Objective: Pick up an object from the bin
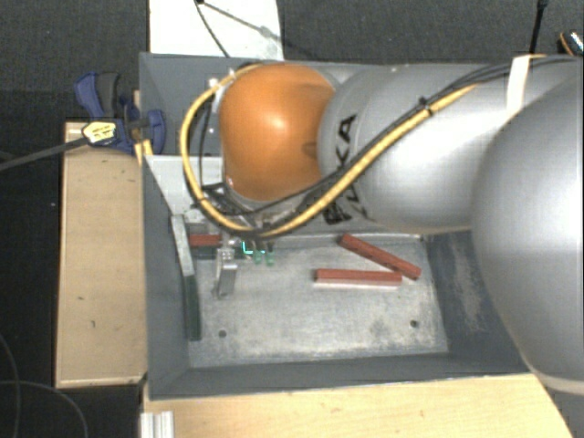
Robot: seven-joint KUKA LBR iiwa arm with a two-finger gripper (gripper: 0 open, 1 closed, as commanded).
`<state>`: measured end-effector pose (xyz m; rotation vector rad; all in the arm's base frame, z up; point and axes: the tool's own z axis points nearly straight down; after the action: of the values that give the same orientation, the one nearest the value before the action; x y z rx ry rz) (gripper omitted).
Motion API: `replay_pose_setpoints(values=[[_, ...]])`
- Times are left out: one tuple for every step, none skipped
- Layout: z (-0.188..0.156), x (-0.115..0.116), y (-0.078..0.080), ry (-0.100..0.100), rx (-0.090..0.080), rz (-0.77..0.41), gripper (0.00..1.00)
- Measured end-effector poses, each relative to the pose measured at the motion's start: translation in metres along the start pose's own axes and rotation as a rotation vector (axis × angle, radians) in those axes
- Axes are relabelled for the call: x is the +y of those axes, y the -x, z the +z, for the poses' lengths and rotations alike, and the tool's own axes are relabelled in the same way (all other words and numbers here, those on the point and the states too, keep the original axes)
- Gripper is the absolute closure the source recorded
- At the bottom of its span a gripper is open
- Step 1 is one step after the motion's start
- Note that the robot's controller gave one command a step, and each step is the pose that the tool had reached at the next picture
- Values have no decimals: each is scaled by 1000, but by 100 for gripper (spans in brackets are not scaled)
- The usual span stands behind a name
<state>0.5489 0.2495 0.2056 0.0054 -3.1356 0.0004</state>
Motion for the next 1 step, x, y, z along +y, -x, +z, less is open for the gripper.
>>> replay_pose_setpoints(values=[[55,1,-30,-1,0,-16,0]])
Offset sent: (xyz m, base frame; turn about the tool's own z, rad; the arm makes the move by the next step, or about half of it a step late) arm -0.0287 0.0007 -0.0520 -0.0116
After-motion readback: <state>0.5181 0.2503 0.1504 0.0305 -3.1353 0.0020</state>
